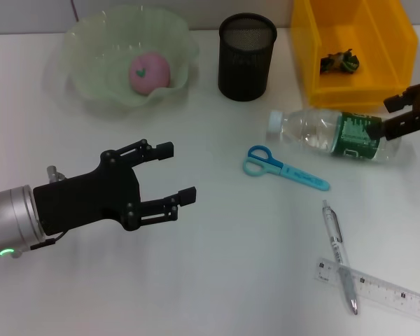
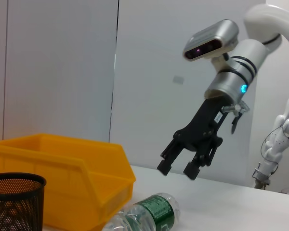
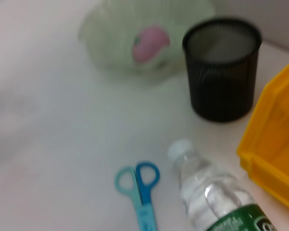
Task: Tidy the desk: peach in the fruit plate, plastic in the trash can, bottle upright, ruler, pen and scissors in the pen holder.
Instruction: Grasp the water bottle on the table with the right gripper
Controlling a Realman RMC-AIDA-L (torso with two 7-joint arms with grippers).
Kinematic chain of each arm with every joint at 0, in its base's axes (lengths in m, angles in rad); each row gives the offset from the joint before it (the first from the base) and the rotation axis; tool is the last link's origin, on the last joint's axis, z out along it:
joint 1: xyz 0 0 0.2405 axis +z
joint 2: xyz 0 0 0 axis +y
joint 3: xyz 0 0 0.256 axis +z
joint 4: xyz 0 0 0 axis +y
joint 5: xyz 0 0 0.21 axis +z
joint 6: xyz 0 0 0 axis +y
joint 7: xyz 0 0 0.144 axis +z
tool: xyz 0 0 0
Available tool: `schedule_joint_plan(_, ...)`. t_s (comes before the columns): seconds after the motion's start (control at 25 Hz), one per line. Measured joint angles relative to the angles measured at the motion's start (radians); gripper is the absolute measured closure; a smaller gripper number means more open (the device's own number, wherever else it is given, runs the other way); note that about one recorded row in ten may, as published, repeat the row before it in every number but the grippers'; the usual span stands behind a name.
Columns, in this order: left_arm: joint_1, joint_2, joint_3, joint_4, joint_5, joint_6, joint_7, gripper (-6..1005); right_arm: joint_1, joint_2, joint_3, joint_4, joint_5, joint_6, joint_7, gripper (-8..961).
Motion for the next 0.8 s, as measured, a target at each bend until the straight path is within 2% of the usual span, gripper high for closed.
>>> schedule_joint_plan(0.16, 0.002, -0.003, -0.001, -0.001, 0.0, 0.0, 0.0, 261, 0.03, 0.006, -0.114, -0.017, -0.071, 0.048, 0.03, 137)
schedule_joint_plan(0.4, 0.002, -0.005, -0.002, -0.012, -0.006, -0.004, 0.0, 264, 0.036, 0.021, -0.212, -0.019, -0.091, 0.133, 0.034, 137)
schedule_joint_plan(0.48, 0.002, -0.006, -0.002, -0.012, -0.008, -0.004, 0.0, 265, 0.031, 0.037, -0.265, -0.019, -0.092, 0.182, 0.014, 136)
schedule_joint_plan(0.52, 0.002, -0.006, -0.002, -0.012, -0.008, -0.004, 0.0, 265, 0.031, 0.037, -0.265, -0.019, -0.092, 0.182, 0.014, 136)
schedule_joint_plan(0.68, 0.002, -0.007, -0.004, -0.012, -0.009, -0.004, 0.0, 267, 0.025, 0.059, -0.325, -0.02, -0.103, 0.235, -0.015, 138)
schedule_joint_plan(0.8, 0.002, -0.008, -0.004, -0.012, -0.009, -0.004, 0.0, 269, 0.024, 0.082, -0.341, -0.015, -0.13, 0.283, -0.04, 140)
